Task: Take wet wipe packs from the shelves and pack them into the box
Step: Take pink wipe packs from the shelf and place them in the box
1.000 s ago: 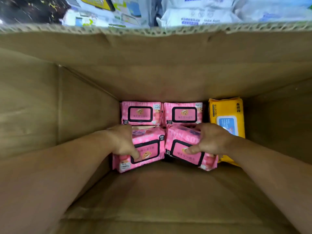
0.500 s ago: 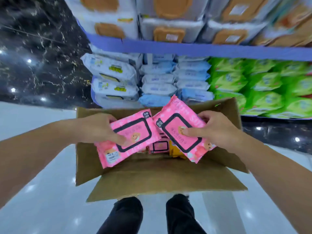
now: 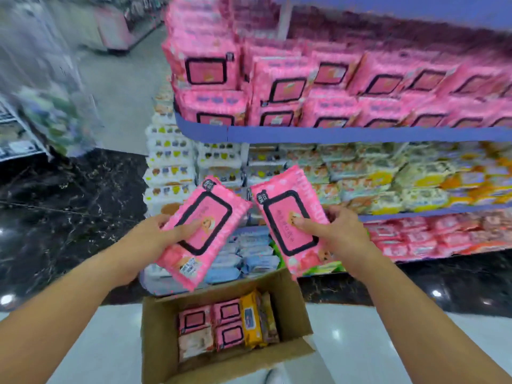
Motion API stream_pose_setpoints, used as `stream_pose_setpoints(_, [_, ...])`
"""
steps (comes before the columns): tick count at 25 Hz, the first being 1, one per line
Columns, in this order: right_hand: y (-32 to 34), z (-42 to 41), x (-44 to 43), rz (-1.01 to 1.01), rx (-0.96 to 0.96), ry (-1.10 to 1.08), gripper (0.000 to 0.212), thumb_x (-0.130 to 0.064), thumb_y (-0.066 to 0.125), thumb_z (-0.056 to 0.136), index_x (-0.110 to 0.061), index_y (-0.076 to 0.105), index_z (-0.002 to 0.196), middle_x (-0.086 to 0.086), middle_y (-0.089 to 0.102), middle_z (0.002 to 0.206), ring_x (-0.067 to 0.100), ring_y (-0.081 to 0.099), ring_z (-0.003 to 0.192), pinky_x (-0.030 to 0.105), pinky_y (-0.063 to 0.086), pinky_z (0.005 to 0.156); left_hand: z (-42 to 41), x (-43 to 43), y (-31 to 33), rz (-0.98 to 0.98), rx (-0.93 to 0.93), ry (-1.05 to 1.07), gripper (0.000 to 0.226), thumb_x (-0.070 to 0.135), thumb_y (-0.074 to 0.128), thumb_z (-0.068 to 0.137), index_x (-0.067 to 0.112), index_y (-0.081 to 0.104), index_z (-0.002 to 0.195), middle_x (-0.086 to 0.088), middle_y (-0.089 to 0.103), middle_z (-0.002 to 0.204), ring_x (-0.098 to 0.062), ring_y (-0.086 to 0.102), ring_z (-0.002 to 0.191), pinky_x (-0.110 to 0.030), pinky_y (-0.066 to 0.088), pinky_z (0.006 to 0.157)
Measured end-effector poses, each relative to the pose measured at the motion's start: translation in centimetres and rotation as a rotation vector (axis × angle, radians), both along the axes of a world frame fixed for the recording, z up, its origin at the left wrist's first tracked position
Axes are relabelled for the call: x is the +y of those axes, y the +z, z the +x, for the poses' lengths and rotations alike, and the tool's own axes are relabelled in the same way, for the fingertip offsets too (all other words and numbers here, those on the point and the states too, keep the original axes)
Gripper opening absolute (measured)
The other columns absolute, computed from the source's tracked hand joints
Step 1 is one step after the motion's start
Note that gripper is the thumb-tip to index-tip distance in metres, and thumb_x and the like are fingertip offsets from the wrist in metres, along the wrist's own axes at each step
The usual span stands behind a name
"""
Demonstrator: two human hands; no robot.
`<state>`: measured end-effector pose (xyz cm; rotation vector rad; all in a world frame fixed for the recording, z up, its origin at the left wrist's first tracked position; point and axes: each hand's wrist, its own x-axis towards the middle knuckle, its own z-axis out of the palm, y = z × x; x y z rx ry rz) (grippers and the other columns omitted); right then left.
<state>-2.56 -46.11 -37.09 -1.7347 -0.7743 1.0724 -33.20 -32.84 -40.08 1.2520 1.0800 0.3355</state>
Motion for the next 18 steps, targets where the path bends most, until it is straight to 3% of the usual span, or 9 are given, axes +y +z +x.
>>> stream_pose_setpoints(2, [3.6,-0.3,-0.4,0.067,0.032,-0.098,0.048,-0.028,0.091,0.065,-0.004,0.074,0.103,0.009,0.079,0.091,0.023,0.077,0.072,0.039,0.062,0.064,1.4,-0.3,3.3,-0.037,-0.127,0.084,0.068,0.063,0.084,0.065,0.008,0.075,0.103,-0.002,0.071,0.067,-0.01,0.055,0.041,-0.019,0.049,0.048])
stream_pose_setpoints(3, [4.9,-0.6,-0.4,0.085,0.04,-0.135,0.053,-0.031,0.093,0.063,-0.005,0.074,0.104,0.01,0.079,0.093,0.028,0.077,0.079,0.048,0.063,0.071,2.2,-0.3,4.6,-0.065,-0.18,0.12,0.055,0.055,0.08,0.076,0.007,0.075,0.104,-0.001,0.069,0.063,-0.01,0.055,0.043,-0.017,0.048,0.05])
stream_pose_setpoints(6, [8.5,-0.7,0.8,0.164,0.05,-0.206,0.05,-0.029,0.093,0.063,-0.006,0.074,0.103,0.013,0.079,0.094,0.034,0.076,0.086,0.057,0.06,0.08,4.0,1.2,7.9,-0.062,-0.271,0.164,0.071,0.063,0.085,0.059,0.009,0.077,0.103,-0.014,0.068,0.069,-0.031,0.058,0.07,-0.033,0.055,0.067])
stream_pose_setpoints(8, [10.5,0.2,2.1,0.196,0.045,-0.236,0.048,-0.031,0.089,0.061,-0.006,0.075,0.1,0.013,0.079,0.093,0.033,0.076,0.085,0.056,0.06,0.08,5.3,2.7,9.6,-0.046,-0.302,0.162,0.085,0.067,0.088,0.057,0.005,0.072,0.113,-0.02,0.063,0.089,-0.04,0.047,0.078,-0.05,0.045,0.075])
stream_pose_setpoints(11, [12.1,3.3,4.4,0.213,0.003,-0.186,0.047,-0.034,0.09,0.064,-0.008,0.075,0.101,0.009,0.079,0.093,0.031,0.077,0.085,0.055,0.061,0.08,8.1,4.5,11.4,0.009,-0.294,0.212,0.092,0.064,0.093,0.046,0.013,0.069,0.119,-0.018,0.074,0.108,-0.032,0.057,0.085,-0.044,0.042,0.08])
stream_pose_setpoints(15, [13.0,10.4,8.4,0.204,-0.095,-0.071,0.042,-0.034,0.091,0.069,-0.013,0.072,0.1,0.002,0.079,0.09,0.021,0.077,0.079,0.04,0.063,0.072,13.5,5.4,12.5,0.062,-0.261,0.233,0.071,0.06,0.096,0.04,0.024,0.079,0.099,-0.038,0.064,0.108,-0.034,0.053,0.08,-0.042,0.038,0.072])
stream_pose_setpoints(18, [13.3,17.4,11.7,0.169,-0.202,0.037,0.045,-0.034,0.094,0.064,-0.017,0.07,0.098,0.002,0.078,0.09,0.016,0.076,0.074,0.036,0.063,0.066,18.8,5.5,12.6,0.118,-0.236,0.324,0.08,0.058,0.093,0.039,0.021,0.075,0.109,-0.018,0.077,0.099,-0.034,0.066,0.075,-0.04,0.046,0.071])
